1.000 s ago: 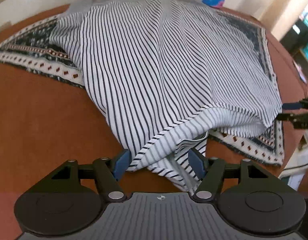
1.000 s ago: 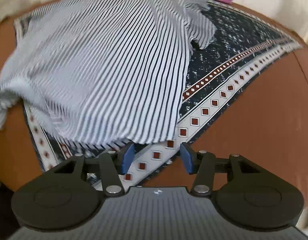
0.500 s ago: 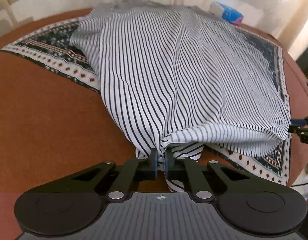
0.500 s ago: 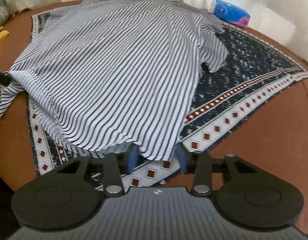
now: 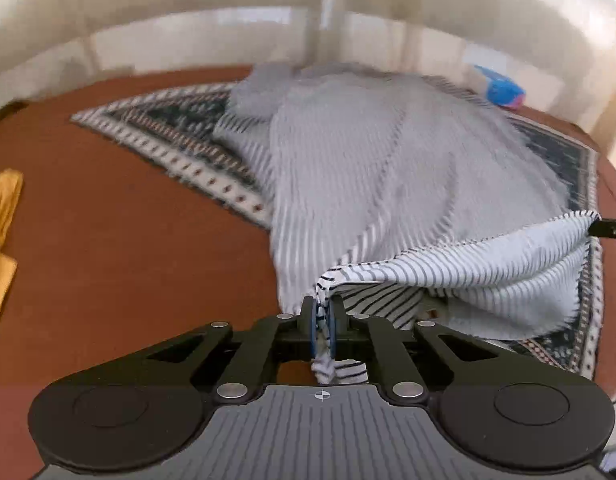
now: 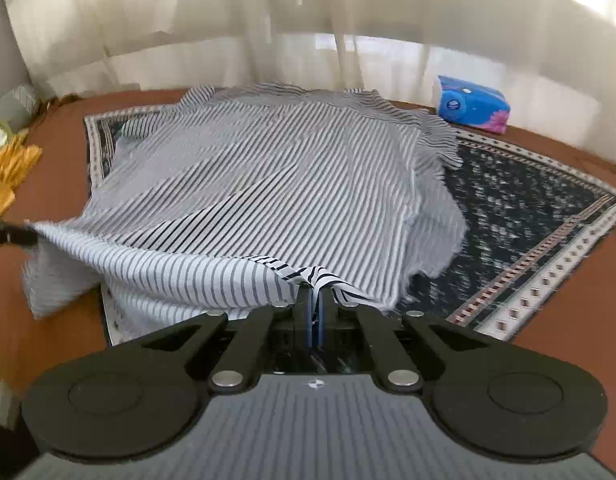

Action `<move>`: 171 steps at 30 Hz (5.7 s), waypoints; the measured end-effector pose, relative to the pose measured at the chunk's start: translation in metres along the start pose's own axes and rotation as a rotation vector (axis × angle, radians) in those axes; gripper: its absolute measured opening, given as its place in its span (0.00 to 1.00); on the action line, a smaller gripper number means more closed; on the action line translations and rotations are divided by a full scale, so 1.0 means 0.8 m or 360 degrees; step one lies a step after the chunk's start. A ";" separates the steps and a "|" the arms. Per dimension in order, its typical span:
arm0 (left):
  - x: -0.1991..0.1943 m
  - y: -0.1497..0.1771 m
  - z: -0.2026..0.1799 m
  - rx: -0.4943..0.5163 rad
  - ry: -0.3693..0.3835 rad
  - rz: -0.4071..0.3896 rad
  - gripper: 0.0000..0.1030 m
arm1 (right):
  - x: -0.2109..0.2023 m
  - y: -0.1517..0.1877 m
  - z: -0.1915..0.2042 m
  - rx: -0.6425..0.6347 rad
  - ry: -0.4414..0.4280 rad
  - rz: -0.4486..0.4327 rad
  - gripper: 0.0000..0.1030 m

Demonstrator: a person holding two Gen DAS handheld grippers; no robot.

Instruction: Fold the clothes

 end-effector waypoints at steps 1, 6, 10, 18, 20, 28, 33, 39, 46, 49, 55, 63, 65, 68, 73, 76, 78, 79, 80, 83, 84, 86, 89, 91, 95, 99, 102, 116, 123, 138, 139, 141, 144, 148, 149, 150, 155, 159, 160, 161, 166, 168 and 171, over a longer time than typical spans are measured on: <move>0.006 0.003 0.004 -0.0010 -0.0017 0.0022 0.18 | 0.011 0.002 0.002 0.0040 -0.0016 0.0015 0.04; 0.015 0.014 0.014 -0.0012 -0.0033 0.0090 0.34 | 0.034 0.017 0.006 0.0170 -0.0001 0.0067 0.23; 0.001 0.019 0.012 -0.0004 0.0010 0.0042 0.54 | 0.001 0.033 -0.001 0.0233 0.0003 0.0021 0.52; 0.027 0.015 0.011 -0.0006 0.0069 0.0104 0.54 | 0.014 0.069 0.010 0.0414 -0.0043 0.0129 0.52; 0.030 0.013 0.010 -0.0005 0.0084 0.0106 0.53 | 0.021 0.065 0.010 0.0401 0.0032 0.0085 0.52; 0.045 0.011 0.007 0.0017 0.0134 0.0143 0.04 | -0.022 0.040 -0.002 0.0373 0.0053 0.0004 0.14; 0.014 0.002 0.003 0.0042 0.0156 0.0064 0.00 | -0.050 0.024 -0.010 0.0355 0.0063 -0.0045 0.00; -0.030 0.001 -0.023 0.0178 0.0257 0.0021 0.00 | -0.103 0.012 -0.037 0.0319 0.0196 -0.0118 0.00; -0.007 0.003 -0.028 0.0256 0.0197 0.0064 0.09 | -0.068 0.049 -0.035 0.0398 0.0040 0.0056 0.06; -0.001 0.003 -0.024 0.0288 0.0194 0.0098 0.26 | -0.036 0.054 -0.022 0.0395 -0.0004 0.0094 0.26; 0.011 0.006 -0.017 0.0295 0.0185 0.0129 0.52 | 0.009 0.051 -0.003 0.0360 -0.0018 0.0120 0.37; 0.034 0.009 -0.022 0.0245 0.0230 0.0162 0.57 | 0.056 0.049 0.017 0.0325 -0.0029 0.0161 0.25; 0.040 0.009 -0.026 0.0236 0.0251 0.0173 0.56 | 0.057 0.048 0.020 0.0331 -0.0051 0.0173 0.00; 0.043 0.008 -0.029 0.0226 0.0285 0.0184 0.12 | 0.039 0.038 0.022 0.0342 -0.0066 0.0139 0.00; 0.018 -0.005 -0.023 0.0197 0.0244 0.0091 0.00 | -0.020 0.015 0.012 0.0357 -0.0072 0.0025 0.00; -0.011 -0.019 -0.020 0.0206 0.0225 -0.0002 0.00 | -0.064 0.004 -0.005 0.0389 -0.0027 -0.0056 0.00; -0.030 -0.029 -0.022 0.0245 0.0213 -0.0060 0.00 | -0.093 0.000 -0.020 0.0421 0.0019 -0.0113 0.00; -0.038 -0.034 -0.024 0.0262 0.0213 -0.0081 0.00 | -0.107 -0.002 -0.027 0.0437 0.0041 -0.0141 0.00; -0.044 -0.038 -0.027 0.0281 0.0217 -0.0095 0.00 | -0.121 -0.005 -0.035 0.0452 0.0064 -0.0170 0.00; -0.053 -0.039 -0.042 0.0354 0.0245 -0.0096 0.00 | -0.149 -0.005 -0.055 0.0476 0.0136 -0.0206 0.00; -0.052 -0.034 -0.050 0.0397 0.0250 -0.0076 0.00 | -0.153 -0.001 -0.061 0.0482 0.0159 -0.0196 0.00; -0.048 -0.018 -0.064 0.0475 0.0265 -0.0019 0.00 | -0.154 0.013 -0.071 0.0501 0.0192 -0.0156 0.00; -0.038 0.013 -0.080 0.0527 0.0287 0.0078 0.00 | -0.144 0.046 -0.082 0.0558 0.0239 -0.0062 0.00; -0.026 0.032 -0.085 0.0522 0.0305 0.0155 0.00 | -0.134 0.069 -0.090 0.0613 0.0263 0.0007 0.00; 0.003 0.069 -0.081 0.0495 0.0302 0.0330 0.23 | -0.103 0.113 -0.104 0.0671 0.0293 0.0180 0.00; -0.007 0.088 -0.060 0.0398 0.0295 0.0377 0.27 | -0.086 0.143 -0.115 0.0657 0.0354 0.0382 0.05; -0.021 0.084 -0.036 0.0244 0.0223 0.0307 0.43 | -0.105 0.139 -0.122 0.0694 0.0338 0.0327 0.07; 0.035 0.045 -0.018 -0.0146 0.0191 0.0197 0.50 | -0.026 0.079 -0.028 0.0424 0.0033 0.0206 0.40; 0.036 0.054 -0.034 -0.0082 0.0248 0.0205 0.00 | 0.020 0.094 0.018 0.0193 -0.0007 0.0382 0.10; 0.018 0.059 -0.024 0.0038 0.0258 0.0212 0.31 | -0.020 0.096 0.031 0.0063 -0.0018 0.0361 0.44; 0.021 0.057 -0.023 0.0019 0.0272 0.0213 0.43 | -0.017 0.093 0.037 0.0037 -0.0027 0.0348 0.46; 0.027 0.052 -0.022 -0.0013 0.0284 0.0210 0.56 | -0.007 0.090 0.050 -0.0027 -0.0046 0.0347 0.48; 0.038 0.050 -0.025 -0.0034 0.0299 0.0224 0.56 | 0.011 0.089 0.063 -0.0088 -0.0047 0.0361 0.50; 0.048 0.051 -0.035 -0.0003 0.0342 0.0250 0.01 | 0.031 0.099 0.075 -0.0107 -0.0079 0.0448 0.31; 0.047 0.051 -0.037 0.0002 0.0354 0.0253 0.00 | 0.033 0.102 0.075 -0.0110 -0.0082 0.0479 0.00; 0.042 0.050 -0.038 0.0000 0.0372 0.0240 0.00 | 0.031 0.103 0.074 -0.0102 -0.0078 0.0489 0.00; 0.014 0.049 -0.038 0.0049 0.0437 0.0196 0.00 | -0.007 0.098 0.076 -0.0101 -0.0126 0.0455 0.00; 0.018 0.060 -0.044 0.0160 0.0448 0.0273 0.00 | -0.013 0.104 0.073 -0.0120 -0.0130 0.0476 0.01; 0.021 0.063 -0.047 0.0203 0.0451 0.0293 0.00 | -0.009 0.100 0.071 -0.0108 -0.0115 0.0464 0.02; 0.022 0.066 -0.050 0.0238 0.0455 0.0311 0.00 | -0.006 0.096 0.068 -0.0095 -0.0098 0.0451 0.04; 0.027 0.077 -0.054 0.0307 0.0467 0.0361 0.00 | 0.013 0.069 0.066 -0.0063 -0.0036 0.0343 0.15; 0.031 0.082 -0.053 0.0305 0.0468 0.0385 0.00 | 0.027 0.063 0.063 -0.0027 -0.0026 0.0352 0.16; 0.031 0.090 -0.051 0.0324 0.0469 0.0421 0.00 | 0.042 0.065 0.062 -0.0024 -0.0014 0.0412 0.16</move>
Point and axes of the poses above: each gripper's, at about its wrist camera, not at the fingertips, and x roughly the way its jaws point, z to its left, y to its underside, the point moved 7 cm from there along x, roughly the way its jaws point, and after that the axes turned 9 degrees about x, right-handed, at the moved point
